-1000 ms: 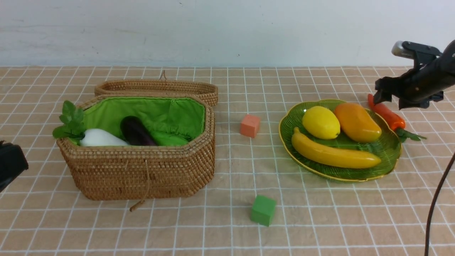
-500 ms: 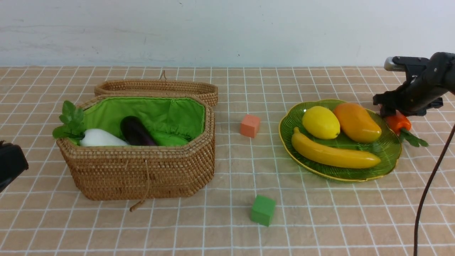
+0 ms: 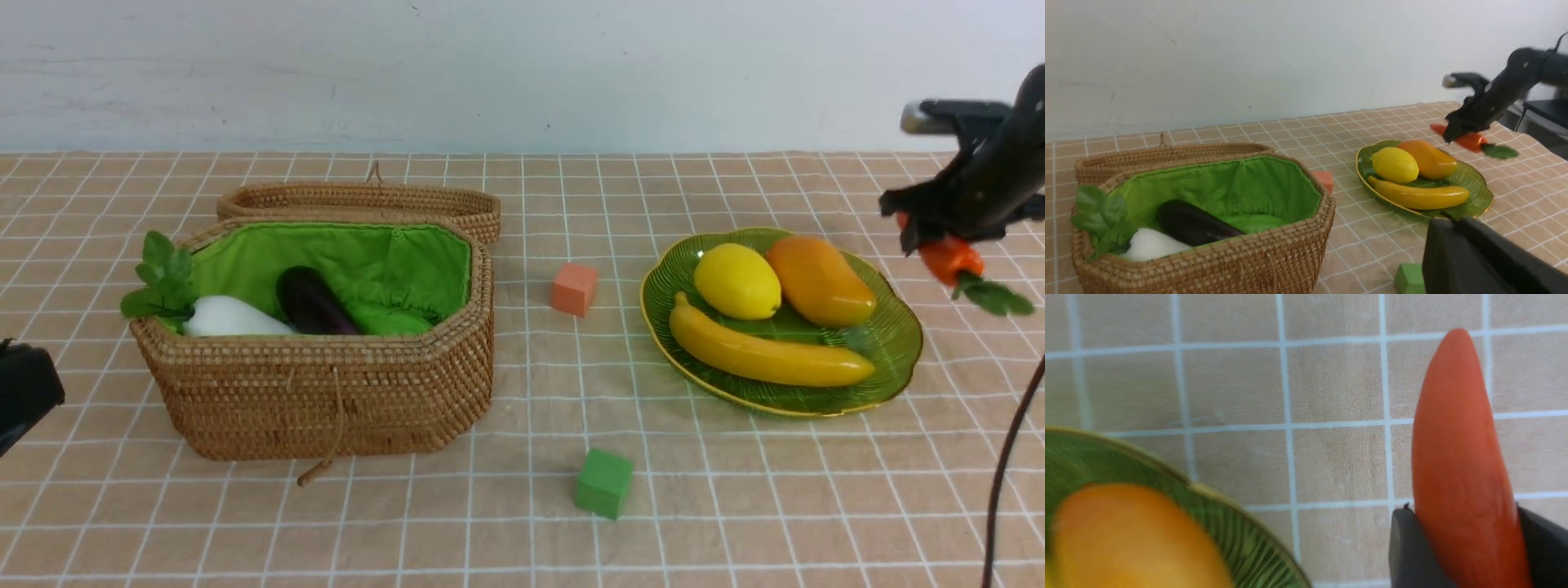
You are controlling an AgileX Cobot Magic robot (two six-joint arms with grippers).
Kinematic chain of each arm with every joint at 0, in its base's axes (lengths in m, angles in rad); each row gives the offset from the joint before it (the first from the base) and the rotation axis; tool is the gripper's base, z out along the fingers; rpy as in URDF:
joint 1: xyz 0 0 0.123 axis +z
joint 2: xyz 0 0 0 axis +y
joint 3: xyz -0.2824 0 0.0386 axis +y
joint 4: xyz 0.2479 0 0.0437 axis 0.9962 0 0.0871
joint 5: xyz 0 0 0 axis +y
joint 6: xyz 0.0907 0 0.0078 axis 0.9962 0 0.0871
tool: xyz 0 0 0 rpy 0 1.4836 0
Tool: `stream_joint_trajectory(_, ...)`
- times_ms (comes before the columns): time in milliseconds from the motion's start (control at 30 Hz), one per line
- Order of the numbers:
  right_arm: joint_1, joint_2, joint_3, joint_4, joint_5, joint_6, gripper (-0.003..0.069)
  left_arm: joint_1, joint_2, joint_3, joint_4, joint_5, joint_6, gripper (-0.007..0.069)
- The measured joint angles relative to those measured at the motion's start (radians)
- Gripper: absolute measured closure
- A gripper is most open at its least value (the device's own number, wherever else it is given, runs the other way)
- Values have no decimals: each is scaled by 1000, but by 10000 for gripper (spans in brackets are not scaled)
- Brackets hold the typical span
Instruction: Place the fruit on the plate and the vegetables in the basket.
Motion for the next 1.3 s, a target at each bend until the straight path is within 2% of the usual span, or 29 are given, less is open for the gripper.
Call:
stream_joint_trajectory(133,25,-224,-4,213,108,-151,372,0,0,0,0,65,0,638)
stream_joint_trajectory(233,119,-351,-10,439,159,-339,372,0,0,0,0,109,-5,638)
stream_joint_trajectory(367,352,-424,-12,665,157,-589,372,0,0,0,15,166,-50,638)
stream_joint_trajectory(467,564,-412,-12,734,86,-723,372,0,0,0,38,195,-71,638)
stream_joint_trajectory(533,688,-377,-12,731,16,-774,372,0,0,0,47,200,-76,638)
stream_joint_trajectory(600,750,-340,-12,711,-45,-790,372,0,0,0,49,201,-76,638)
stream_joint_trajectory(700,864,-225,-12,607,-175,-802,372,0,0,0,53,204,-76,638)
stream_joint_trajectory(833,915,-115,-8,500,-273,-803,371,0,0,0,51,206,-76,638)
stream_joint_trajectory(900,921,-80,-6,467,-325,-786,330,0,0,0,46,206,-76,638)
stream_joint_trajectory(967,920,-61,-4,426,-355,-720,208,0,0,0,42,205,-76,638)
stream_joint_trajectory(1000,920,-60,-4,423,-356,-714,182,0,0,0,41,205,-76,638)
stream_joint_trajectory(1033,916,-62,-3,395,-354,-666,92,0,0,0,41,205,-76,638)
stream_joint_trajectory(1067,916,-63,-3,392,-354,-659,92,0,0,0,41,205,-76,638)
stream_joint_trajectory(1100,911,-83,-2,348,-324,-589,13,0,0,0,40,205,-76,638)
stream_joint_trajectory(1200,905,-155,-2,239,-194,-439,-6,0,0,0,39,183,-75,638)
stream_joint_trajectory(1233,904,-170,-2,221,-181,-428,-4,0,0,0,39,183,-75,638)
stream_joint_trajectory(1267,902,-236,-2,140,-52,-316,29,0,0,0,39,145,-75,638)
stream_joint_trajectory(1300,901,-272,-2,95,-5,-279,53,0,0,0,39,129,-75,638)
